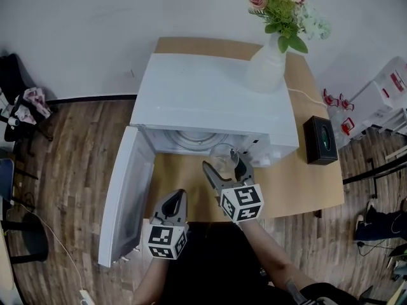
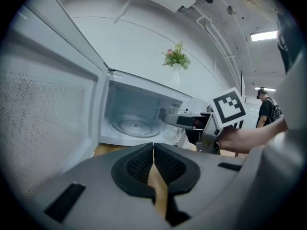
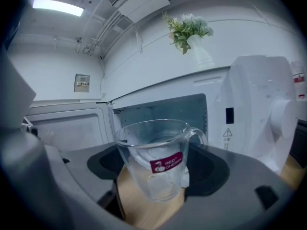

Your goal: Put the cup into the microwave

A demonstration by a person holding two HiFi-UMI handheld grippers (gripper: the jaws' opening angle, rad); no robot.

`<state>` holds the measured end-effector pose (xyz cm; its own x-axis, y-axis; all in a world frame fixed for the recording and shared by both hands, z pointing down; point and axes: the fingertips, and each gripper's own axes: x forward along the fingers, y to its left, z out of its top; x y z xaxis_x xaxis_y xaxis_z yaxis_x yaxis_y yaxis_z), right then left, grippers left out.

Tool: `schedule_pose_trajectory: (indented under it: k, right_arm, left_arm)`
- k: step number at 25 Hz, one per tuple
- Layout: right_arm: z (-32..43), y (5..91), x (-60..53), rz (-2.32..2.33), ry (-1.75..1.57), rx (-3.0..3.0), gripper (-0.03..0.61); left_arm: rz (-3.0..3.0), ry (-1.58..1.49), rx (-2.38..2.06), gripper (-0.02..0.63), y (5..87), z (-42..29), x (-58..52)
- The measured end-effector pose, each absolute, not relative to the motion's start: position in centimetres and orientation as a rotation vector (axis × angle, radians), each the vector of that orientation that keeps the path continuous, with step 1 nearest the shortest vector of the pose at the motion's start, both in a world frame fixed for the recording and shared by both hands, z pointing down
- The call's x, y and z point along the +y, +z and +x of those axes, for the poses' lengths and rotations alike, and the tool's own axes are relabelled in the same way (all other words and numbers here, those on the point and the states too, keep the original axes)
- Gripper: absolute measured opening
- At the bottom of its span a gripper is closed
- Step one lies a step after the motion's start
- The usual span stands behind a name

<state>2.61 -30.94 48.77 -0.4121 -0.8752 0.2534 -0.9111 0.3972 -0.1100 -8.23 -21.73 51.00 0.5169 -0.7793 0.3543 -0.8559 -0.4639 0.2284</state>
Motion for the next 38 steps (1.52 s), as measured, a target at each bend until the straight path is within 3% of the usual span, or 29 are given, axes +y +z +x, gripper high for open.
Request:
schedule_pose_trajectory:
  k: [38]
  right_arm:
    - [-1.4, 52.6, -43.9, 1.521, 0.351, -2.493, 0.353]
  left_arm:
    - [2.288, 0.294, -1.418, 0.006, 52.4, -9.5, -22.4]
